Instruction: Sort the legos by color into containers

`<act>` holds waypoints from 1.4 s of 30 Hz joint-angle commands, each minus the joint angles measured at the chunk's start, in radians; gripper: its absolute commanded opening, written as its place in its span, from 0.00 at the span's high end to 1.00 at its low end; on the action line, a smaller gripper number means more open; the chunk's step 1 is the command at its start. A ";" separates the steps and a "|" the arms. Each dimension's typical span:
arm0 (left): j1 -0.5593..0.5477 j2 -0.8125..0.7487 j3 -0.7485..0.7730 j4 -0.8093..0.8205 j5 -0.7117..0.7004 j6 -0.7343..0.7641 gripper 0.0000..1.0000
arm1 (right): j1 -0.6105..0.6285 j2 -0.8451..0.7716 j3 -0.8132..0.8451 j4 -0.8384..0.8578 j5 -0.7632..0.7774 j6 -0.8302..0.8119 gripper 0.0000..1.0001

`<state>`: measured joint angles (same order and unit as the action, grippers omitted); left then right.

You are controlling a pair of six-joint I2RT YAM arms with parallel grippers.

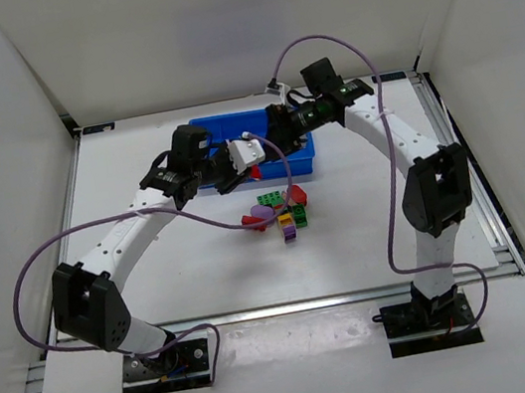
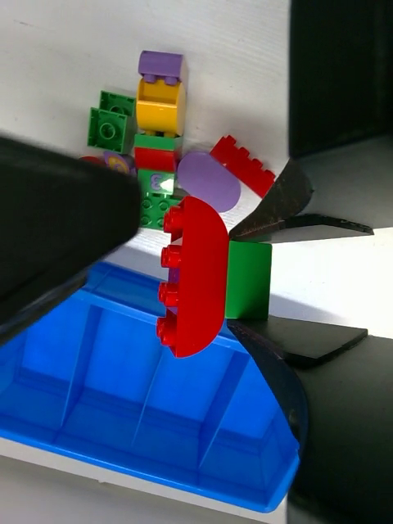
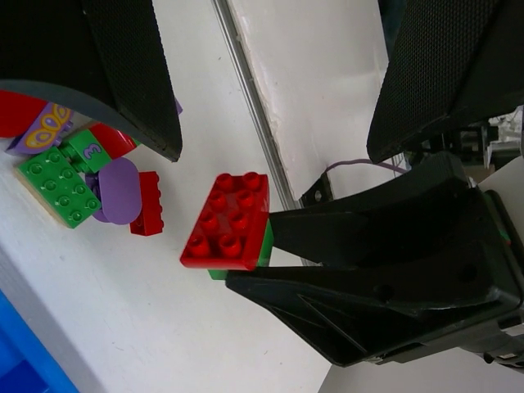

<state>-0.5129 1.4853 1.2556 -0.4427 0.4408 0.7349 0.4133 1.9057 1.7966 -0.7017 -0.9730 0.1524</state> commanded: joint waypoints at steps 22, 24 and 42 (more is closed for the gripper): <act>-0.050 0.013 0.071 0.067 -0.007 -0.015 0.84 | 0.033 0.081 0.084 0.038 -0.087 0.012 0.60; -0.050 0.018 0.071 0.067 -0.007 -0.012 0.84 | 0.033 0.078 0.076 0.044 -0.104 0.012 0.72; -0.052 -0.085 -0.085 0.064 -0.077 -0.057 0.87 | -0.227 0.009 0.049 0.120 0.000 0.104 1.00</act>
<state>-0.5648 1.4616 1.1900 -0.3424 0.3874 0.6983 0.2607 1.9541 1.8343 -0.6434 -1.0122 0.2081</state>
